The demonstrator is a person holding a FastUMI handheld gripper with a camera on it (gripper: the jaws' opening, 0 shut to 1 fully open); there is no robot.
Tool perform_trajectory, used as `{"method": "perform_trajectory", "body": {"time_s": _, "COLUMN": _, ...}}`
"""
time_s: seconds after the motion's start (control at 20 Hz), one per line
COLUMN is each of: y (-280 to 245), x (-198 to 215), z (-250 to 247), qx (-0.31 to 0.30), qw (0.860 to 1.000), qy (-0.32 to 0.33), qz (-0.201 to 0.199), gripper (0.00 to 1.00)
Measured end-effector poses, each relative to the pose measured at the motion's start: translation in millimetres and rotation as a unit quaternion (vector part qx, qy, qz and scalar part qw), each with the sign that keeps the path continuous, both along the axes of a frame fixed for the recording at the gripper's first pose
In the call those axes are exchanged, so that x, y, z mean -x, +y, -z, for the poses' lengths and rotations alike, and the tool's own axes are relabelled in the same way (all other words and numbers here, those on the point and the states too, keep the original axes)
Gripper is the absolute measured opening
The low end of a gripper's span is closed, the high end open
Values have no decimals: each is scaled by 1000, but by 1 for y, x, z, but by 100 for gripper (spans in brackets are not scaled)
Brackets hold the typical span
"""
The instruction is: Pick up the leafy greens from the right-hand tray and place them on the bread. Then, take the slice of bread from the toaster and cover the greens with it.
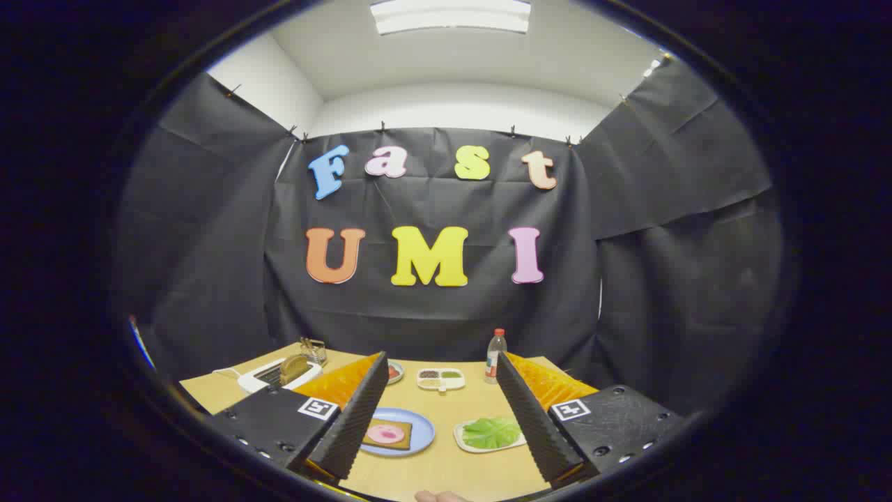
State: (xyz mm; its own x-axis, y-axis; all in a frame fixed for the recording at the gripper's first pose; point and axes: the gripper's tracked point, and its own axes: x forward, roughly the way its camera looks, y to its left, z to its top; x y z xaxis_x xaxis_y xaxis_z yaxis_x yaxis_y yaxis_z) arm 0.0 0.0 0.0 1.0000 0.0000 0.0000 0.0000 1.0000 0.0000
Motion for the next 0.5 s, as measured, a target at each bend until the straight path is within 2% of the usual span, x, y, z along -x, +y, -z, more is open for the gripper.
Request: {"method": "perform_trajectory", "body": {"time_s": 0.5, "y": -3, "x": -8, "z": 15, "qx": -3, "qw": 1000, "qy": 12, "qz": 5, "gripper": 95}}
